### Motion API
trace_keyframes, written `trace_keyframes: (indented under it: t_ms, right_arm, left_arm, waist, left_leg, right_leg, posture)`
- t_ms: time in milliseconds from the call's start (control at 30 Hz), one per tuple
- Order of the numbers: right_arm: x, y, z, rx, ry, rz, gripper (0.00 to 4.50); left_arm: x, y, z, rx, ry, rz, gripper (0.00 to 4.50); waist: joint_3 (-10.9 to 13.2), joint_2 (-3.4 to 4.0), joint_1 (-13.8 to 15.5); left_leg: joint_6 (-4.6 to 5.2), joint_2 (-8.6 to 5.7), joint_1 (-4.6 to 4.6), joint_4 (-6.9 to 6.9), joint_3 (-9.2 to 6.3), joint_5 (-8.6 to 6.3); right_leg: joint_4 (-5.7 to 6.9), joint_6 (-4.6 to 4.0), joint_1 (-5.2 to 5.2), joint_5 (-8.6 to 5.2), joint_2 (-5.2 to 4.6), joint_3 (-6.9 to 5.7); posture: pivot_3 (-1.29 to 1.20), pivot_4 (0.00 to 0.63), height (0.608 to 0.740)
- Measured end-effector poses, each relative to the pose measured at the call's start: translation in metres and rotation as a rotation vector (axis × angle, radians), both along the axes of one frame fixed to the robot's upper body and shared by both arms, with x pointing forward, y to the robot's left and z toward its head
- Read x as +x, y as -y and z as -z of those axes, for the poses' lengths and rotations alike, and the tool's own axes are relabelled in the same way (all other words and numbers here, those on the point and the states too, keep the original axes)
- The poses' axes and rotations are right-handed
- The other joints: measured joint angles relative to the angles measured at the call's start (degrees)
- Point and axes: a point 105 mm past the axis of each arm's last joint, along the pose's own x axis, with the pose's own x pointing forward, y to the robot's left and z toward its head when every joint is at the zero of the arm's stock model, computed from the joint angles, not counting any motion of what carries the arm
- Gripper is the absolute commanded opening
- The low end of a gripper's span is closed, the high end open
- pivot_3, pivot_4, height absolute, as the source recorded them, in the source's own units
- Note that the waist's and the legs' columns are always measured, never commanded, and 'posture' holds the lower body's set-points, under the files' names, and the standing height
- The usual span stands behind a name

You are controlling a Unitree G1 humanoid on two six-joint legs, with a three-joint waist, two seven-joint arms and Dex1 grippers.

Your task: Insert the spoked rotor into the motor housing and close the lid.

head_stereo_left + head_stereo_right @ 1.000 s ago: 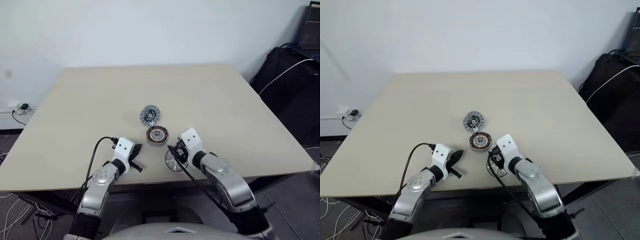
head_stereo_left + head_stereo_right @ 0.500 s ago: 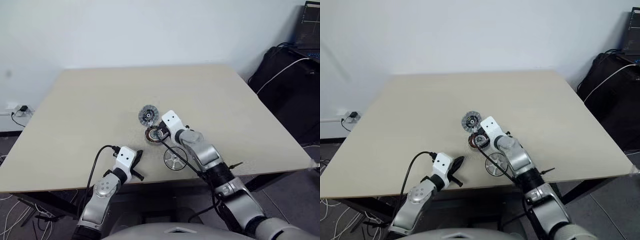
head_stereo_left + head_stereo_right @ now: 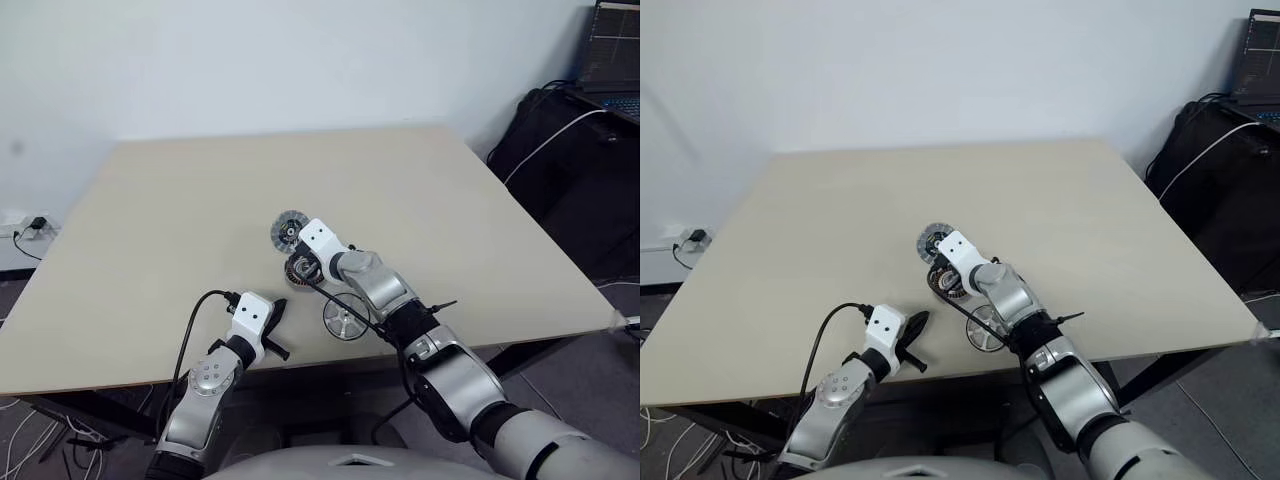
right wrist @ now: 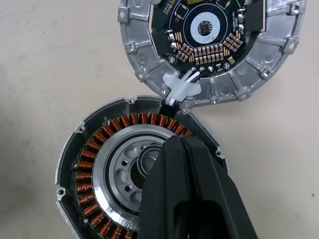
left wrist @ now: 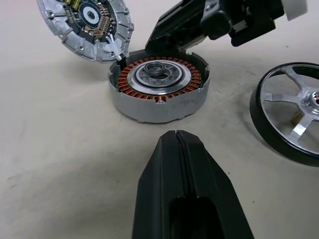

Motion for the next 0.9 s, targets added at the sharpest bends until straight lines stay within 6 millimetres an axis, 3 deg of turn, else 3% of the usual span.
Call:
trace_keyframes:
  t_ms: [500, 900]
  right_arm:
    - [-0.008, -0.007, 0.008, -0.049, -0.040, -0.111, 0.03]
    - [-0.018, 0.002, 0.005, -0.135, -0.036, -0.192, 0.03]
  left_arm:
    - [0.000, 0.001, 0.000, -0.008, -0.002, -0.010, 0.00]
    - [-0.001, 0.005, 0.000, -0.017, -0.005, 0.005, 0.00]
  waist:
    - [-0.12, 0.15, -0.05]
    - [-0.17, 0.20, 0.02]
  left_leg:
    - [-0.02, 0.00, 0.01, 0.00, 0.00, 0.01]
    - [-0.03, 0.00, 0.01, 0.00, -0.01, 0.02]
  right_leg:
    - [0.03, -0.01, -0.01, 0.01, 0.00, 0.00]
    - [0.03, -0.01, -0.01, 0.00, 0.00, -0.02]
  posture:
    - [0.00, 0.000, 0.740]
    - [0.00, 0.000, 0.740]
